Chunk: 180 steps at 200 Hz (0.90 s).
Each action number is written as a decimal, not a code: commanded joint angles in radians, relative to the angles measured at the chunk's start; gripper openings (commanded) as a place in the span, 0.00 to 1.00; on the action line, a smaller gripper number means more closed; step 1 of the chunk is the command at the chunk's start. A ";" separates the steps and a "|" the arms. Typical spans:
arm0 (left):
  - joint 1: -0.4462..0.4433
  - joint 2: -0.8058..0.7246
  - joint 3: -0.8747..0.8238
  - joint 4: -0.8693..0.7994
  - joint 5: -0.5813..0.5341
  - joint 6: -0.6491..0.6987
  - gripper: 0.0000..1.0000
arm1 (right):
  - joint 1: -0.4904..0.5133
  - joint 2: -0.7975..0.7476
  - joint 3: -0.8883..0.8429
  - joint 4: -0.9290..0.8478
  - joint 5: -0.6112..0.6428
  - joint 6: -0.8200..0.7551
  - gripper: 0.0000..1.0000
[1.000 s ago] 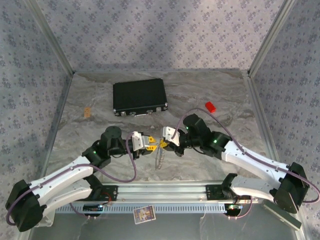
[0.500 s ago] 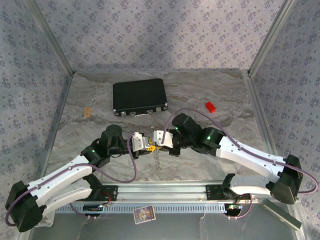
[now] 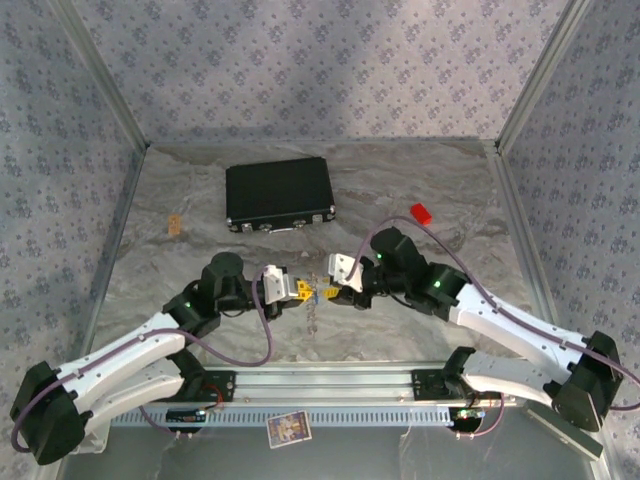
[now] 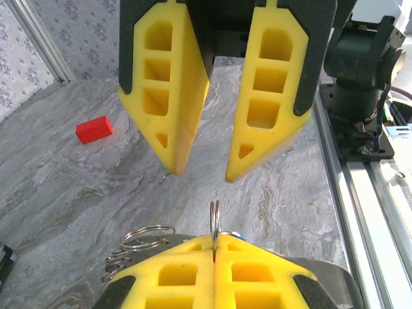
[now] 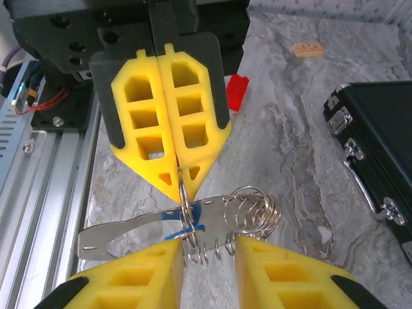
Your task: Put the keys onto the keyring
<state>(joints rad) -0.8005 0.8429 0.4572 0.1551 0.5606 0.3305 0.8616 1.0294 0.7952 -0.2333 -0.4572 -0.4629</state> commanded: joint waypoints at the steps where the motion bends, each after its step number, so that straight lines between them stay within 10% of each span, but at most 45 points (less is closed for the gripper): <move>1: -0.006 -0.023 -0.026 0.145 0.040 -0.068 0.00 | -0.003 -0.018 -0.063 0.169 -0.100 0.103 0.29; 67: -0.006 -0.014 -0.054 0.216 0.064 -0.102 0.00 | -0.007 0.019 -0.121 0.283 -0.129 0.161 0.26; 132: -0.006 -0.012 -0.055 0.217 0.067 -0.102 0.00 | -0.016 0.029 -0.116 0.286 -0.148 0.163 0.01; 153: -0.006 -0.019 -0.044 0.176 0.027 -0.087 0.22 | -0.019 0.028 -0.090 0.234 -0.144 0.137 0.00; 180: -0.006 -0.024 0.013 0.015 -0.017 -0.015 0.24 | -0.016 0.040 -0.015 0.077 -0.090 0.051 0.00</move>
<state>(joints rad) -0.8009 0.8383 0.4065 0.2768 0.5671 0.2535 0.8463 1.0569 0.6918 -0.0284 -0.5816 -0.3325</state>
